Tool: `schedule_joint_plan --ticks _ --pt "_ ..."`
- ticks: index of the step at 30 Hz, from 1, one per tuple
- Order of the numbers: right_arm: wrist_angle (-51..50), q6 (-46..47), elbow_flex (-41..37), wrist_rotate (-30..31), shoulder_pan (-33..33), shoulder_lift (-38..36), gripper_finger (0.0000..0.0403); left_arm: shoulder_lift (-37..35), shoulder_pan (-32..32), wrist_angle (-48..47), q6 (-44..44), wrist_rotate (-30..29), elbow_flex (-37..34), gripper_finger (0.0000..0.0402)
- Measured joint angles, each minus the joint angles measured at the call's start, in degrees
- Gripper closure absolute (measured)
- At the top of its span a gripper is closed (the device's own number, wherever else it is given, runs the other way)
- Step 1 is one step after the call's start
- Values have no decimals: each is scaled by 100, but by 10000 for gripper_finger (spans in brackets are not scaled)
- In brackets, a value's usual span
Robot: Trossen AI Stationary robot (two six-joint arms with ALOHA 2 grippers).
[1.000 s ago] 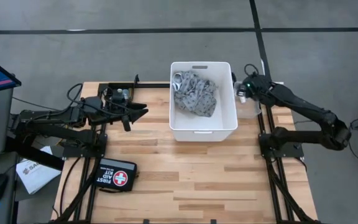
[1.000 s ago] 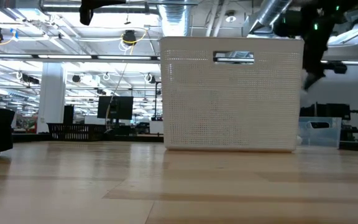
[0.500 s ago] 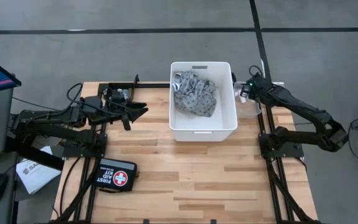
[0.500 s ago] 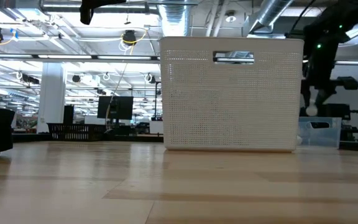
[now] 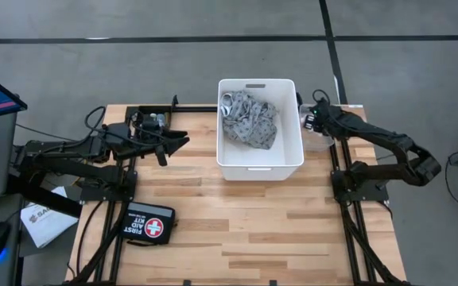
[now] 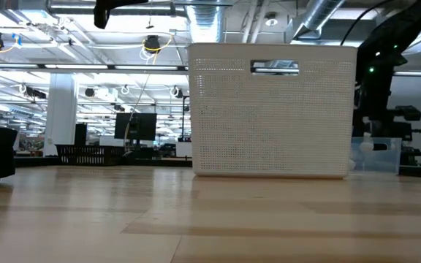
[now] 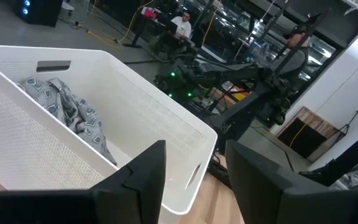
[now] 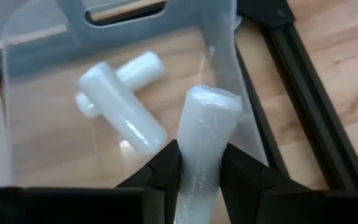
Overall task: Pick & place medical supplies in basket/bin
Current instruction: Put the white gauze in the transparent bin
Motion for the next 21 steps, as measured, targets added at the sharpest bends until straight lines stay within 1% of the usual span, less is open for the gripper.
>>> schedule_joint_plan --ticks 15,18,21 --pt "227 -144 5 -18 -18 26 310 0 -1 -13 -2 2 0 243" --pt "277 -144 5 -18 -20 26 300 0 0 -13 0 2 0 243" --pt "339 -193 5 -18 -20 26 279 2 -2 -13 0 2 0 243"
